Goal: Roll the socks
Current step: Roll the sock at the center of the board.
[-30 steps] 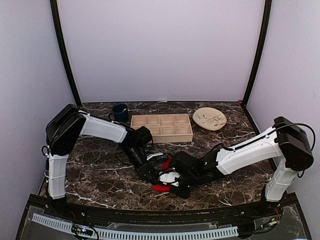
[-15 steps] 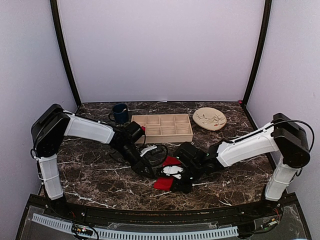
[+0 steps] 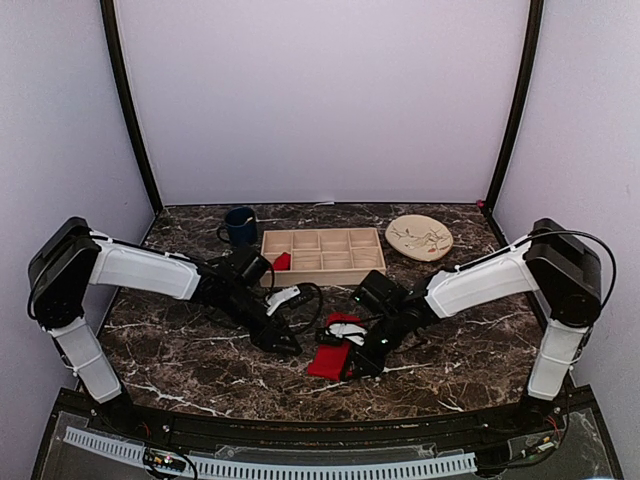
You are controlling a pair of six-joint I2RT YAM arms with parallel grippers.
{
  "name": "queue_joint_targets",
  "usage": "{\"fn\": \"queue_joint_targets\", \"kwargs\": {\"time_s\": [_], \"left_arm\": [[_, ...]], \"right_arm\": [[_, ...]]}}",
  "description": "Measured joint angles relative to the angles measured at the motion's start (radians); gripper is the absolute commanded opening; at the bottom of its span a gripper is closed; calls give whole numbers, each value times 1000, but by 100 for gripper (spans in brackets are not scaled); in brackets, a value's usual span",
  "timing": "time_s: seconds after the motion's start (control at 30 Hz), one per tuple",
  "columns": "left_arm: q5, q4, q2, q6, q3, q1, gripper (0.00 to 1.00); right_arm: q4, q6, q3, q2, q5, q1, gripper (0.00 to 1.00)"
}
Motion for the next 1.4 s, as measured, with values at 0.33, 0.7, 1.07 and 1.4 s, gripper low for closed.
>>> {"fn": "queue_joint_targets", "kwargs": {"time_s": [0.33,0.7,1.07,1.4], "left_arm": [[-98,53,-40,50,-14,-113,40],[-185,47,-48,133,-12,-171,43],[-206,-7,25,213,73,-221,44],[-232,-50,77,256,116,-252,44]], "right_arm": [[-50,-1,40,55,-135,-44,3],[-69,0,45,88,-236,-68,3],[-87,1,62,114,-282,-82,3],[-96,0,67,125,-307,-92,4]]}}
